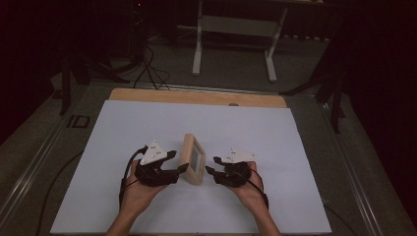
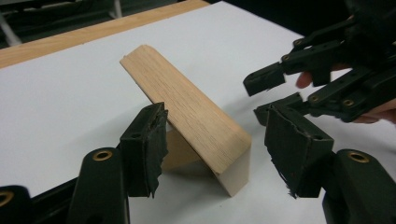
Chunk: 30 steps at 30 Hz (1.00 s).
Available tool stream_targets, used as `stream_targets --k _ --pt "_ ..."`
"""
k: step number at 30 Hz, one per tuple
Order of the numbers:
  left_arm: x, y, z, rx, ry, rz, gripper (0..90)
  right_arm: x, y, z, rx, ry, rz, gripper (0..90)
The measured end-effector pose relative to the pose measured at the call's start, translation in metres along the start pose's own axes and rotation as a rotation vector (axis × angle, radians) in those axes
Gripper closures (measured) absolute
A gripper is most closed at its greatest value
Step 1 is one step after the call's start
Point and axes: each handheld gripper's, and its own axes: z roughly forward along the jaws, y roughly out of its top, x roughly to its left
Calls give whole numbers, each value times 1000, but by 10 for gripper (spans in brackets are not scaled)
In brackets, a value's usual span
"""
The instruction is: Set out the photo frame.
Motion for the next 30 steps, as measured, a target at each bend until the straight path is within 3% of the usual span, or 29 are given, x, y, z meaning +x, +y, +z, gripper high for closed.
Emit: stream_targets --k 11,19,30 --pt "-10 -2 17 30 23 7 329 0 -1 1 4 1 0 535" --pt "-8 -5 26 52 63 -28 324 -2 0 -1 -4 -2 5 536" --pt "-7 -7 35 74 63 -50 340 -3 0 -3 -8 -2 12 537"
